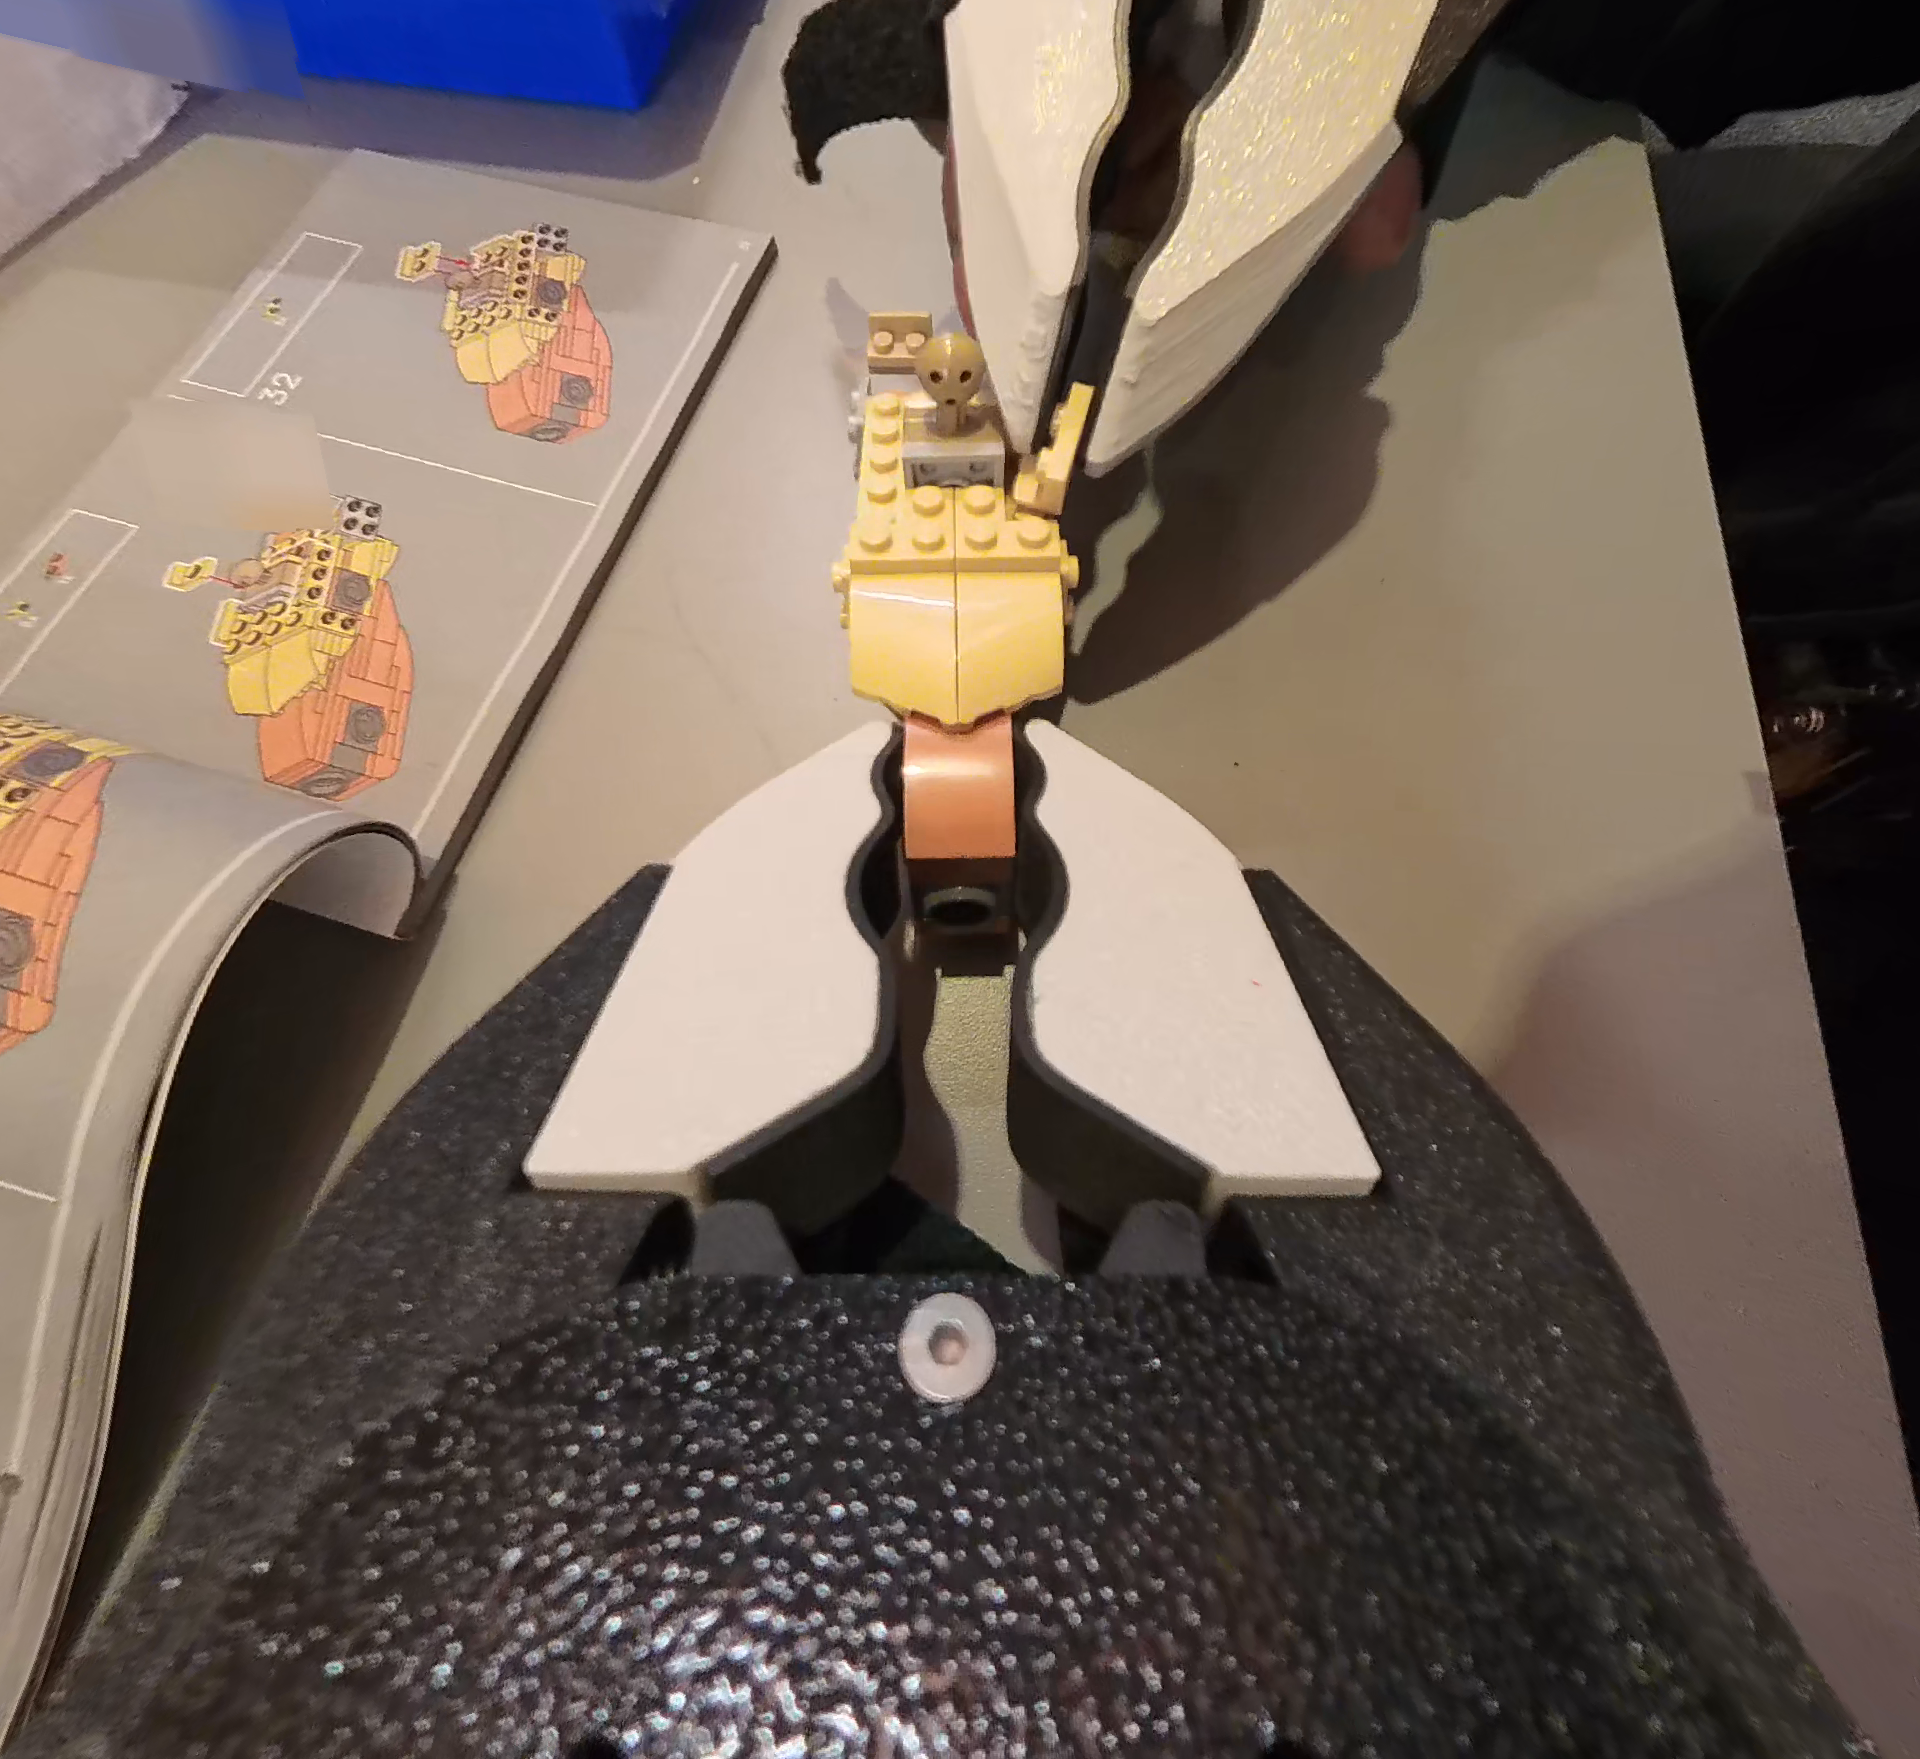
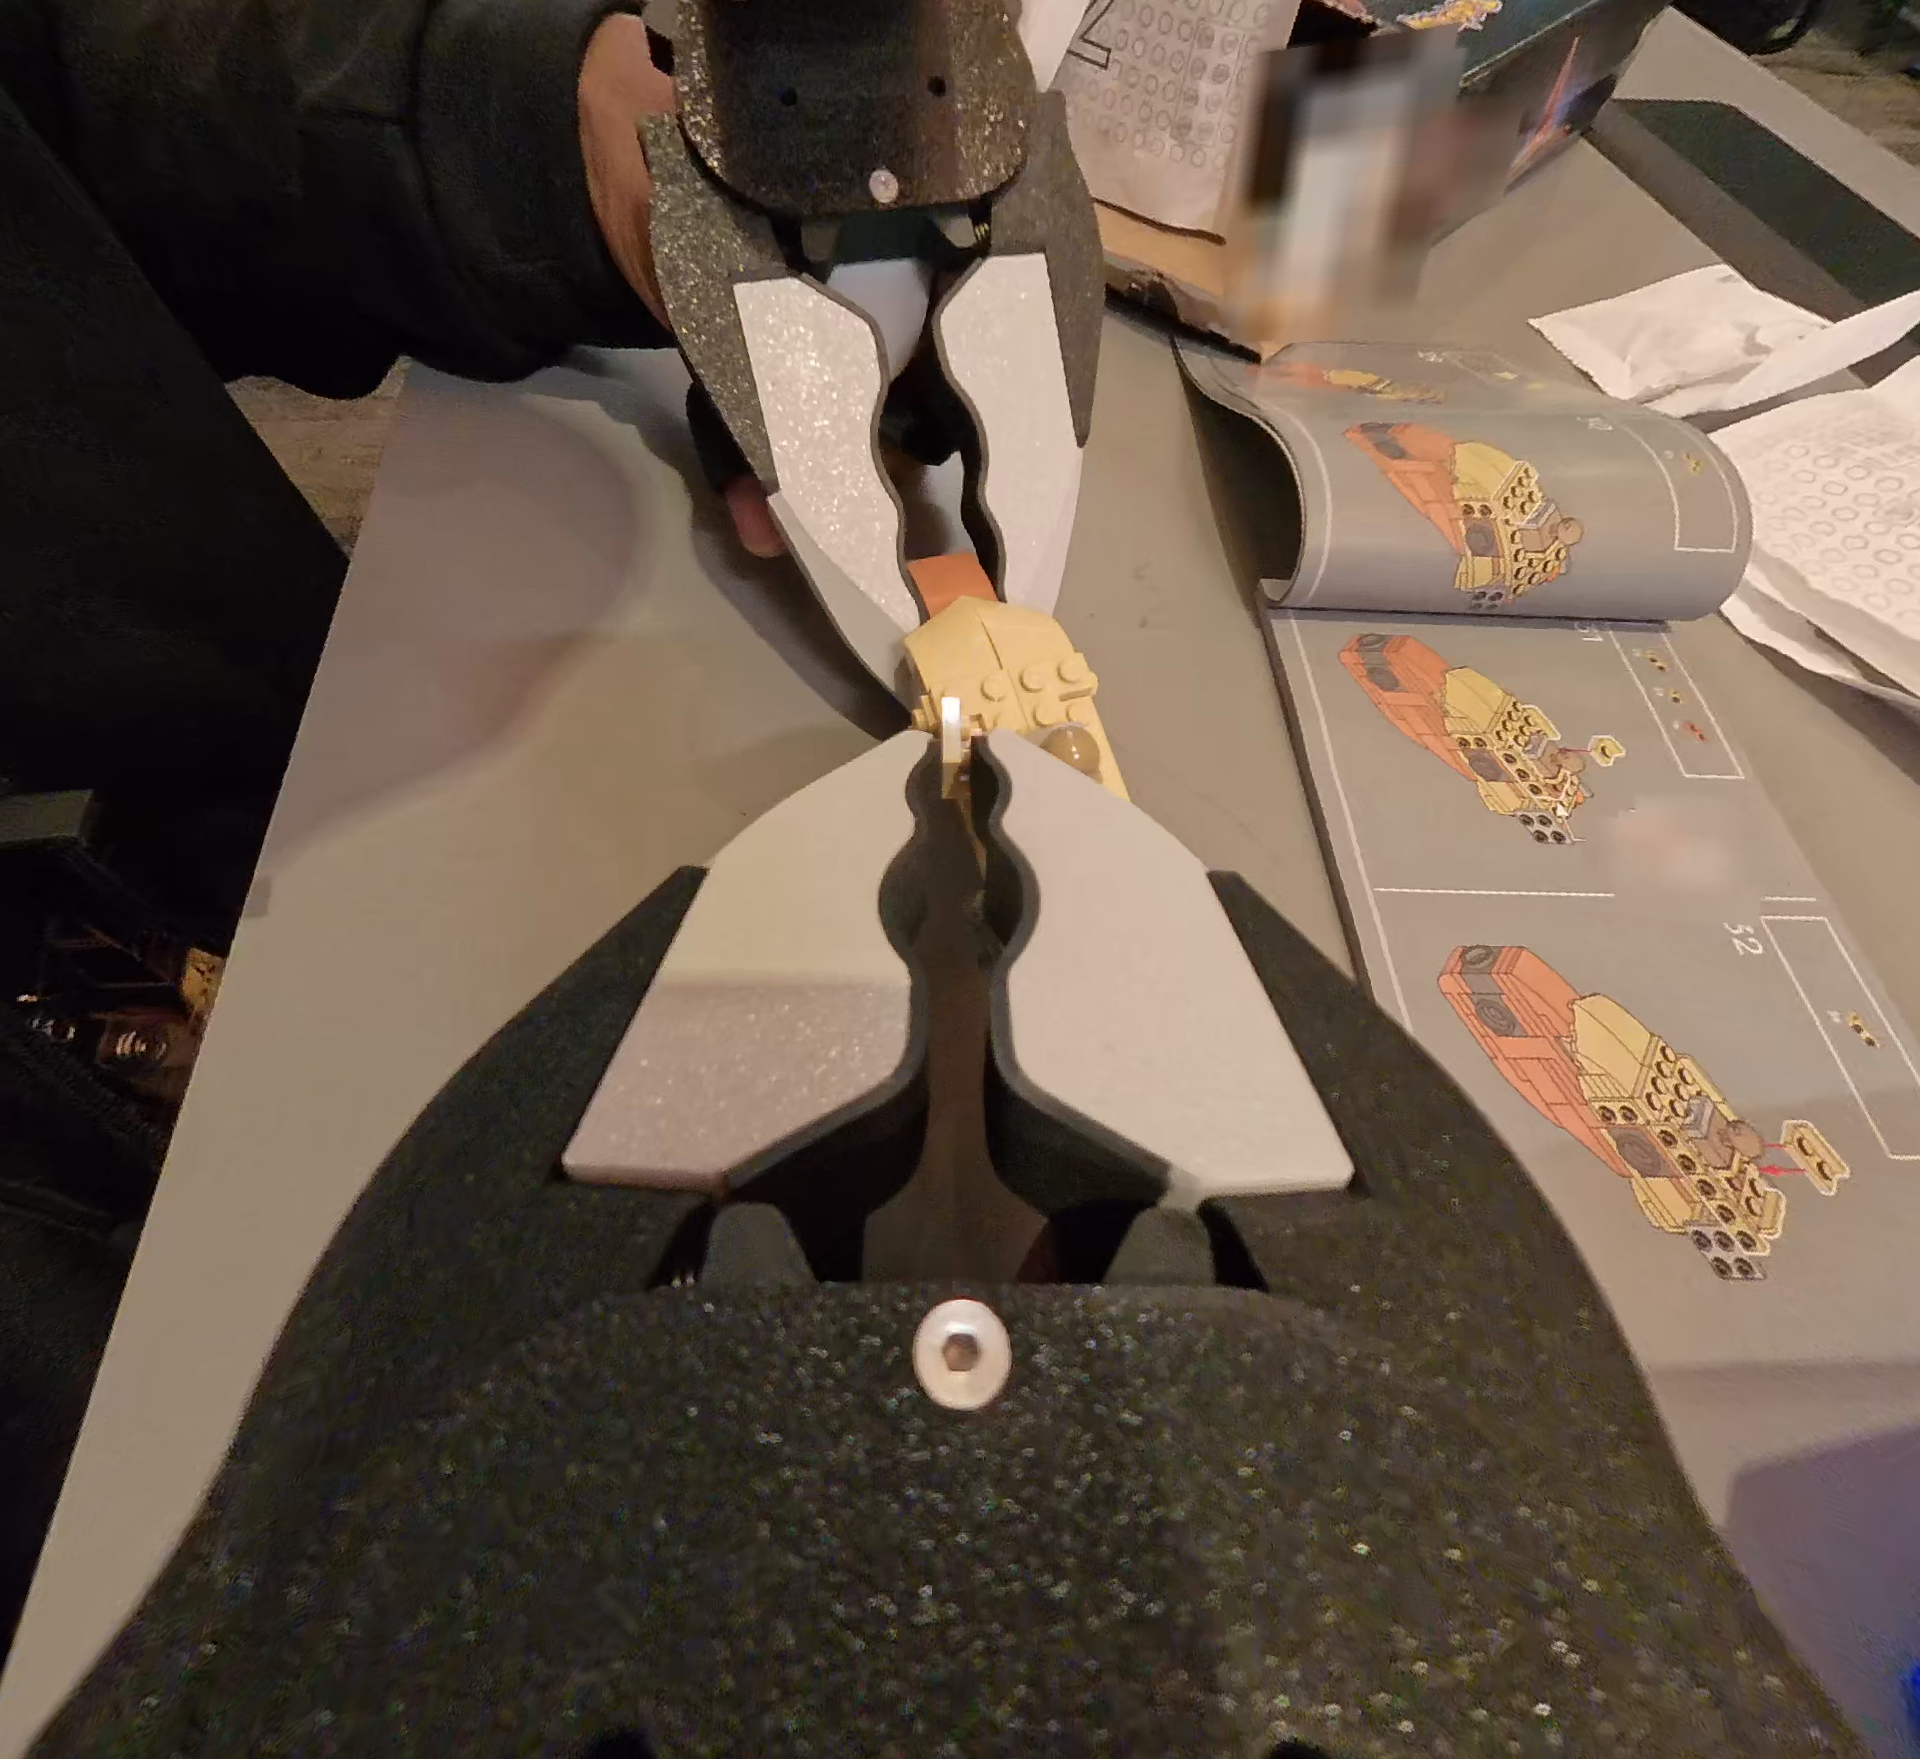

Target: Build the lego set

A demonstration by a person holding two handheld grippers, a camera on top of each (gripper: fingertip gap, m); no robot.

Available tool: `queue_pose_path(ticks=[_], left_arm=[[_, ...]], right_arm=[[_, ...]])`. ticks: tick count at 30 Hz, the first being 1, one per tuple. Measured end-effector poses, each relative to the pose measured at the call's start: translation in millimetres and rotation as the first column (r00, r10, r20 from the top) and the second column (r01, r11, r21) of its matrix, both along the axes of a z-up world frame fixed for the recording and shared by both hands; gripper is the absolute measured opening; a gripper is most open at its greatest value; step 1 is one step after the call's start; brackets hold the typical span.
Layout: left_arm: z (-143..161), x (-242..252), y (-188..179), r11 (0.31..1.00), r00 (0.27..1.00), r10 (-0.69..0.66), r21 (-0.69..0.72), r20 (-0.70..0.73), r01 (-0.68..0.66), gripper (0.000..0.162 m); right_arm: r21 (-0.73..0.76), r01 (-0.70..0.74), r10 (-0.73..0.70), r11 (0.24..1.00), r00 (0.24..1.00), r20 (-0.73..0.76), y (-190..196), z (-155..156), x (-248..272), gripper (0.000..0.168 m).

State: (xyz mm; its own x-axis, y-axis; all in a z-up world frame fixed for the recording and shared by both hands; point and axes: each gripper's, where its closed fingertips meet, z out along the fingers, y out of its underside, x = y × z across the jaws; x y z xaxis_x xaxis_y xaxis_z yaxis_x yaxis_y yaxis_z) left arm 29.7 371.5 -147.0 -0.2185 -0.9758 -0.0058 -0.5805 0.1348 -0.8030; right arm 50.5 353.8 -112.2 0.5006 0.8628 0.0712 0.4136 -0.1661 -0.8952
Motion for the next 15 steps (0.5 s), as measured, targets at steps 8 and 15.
queue_pose_path(ticks=[8,15], left_arm=[[-2.5,-0.5,-0.9,1.0,1.0,-0.008,0.006,-0.017,0.009,0.018],[-2.5,-0.6,-0.8,1.0,1.0,-0.006,0.016,-0.015,0.006,0.018]], right_arm=[[0.028,-0.049,0.049,0.998,0.999,0.002,-0.8,2.4,-3.6,0.005],[0.082,-0.01,0.004,0.997,0.997,0.083,0.5,1.5,-3.9,0.005]])
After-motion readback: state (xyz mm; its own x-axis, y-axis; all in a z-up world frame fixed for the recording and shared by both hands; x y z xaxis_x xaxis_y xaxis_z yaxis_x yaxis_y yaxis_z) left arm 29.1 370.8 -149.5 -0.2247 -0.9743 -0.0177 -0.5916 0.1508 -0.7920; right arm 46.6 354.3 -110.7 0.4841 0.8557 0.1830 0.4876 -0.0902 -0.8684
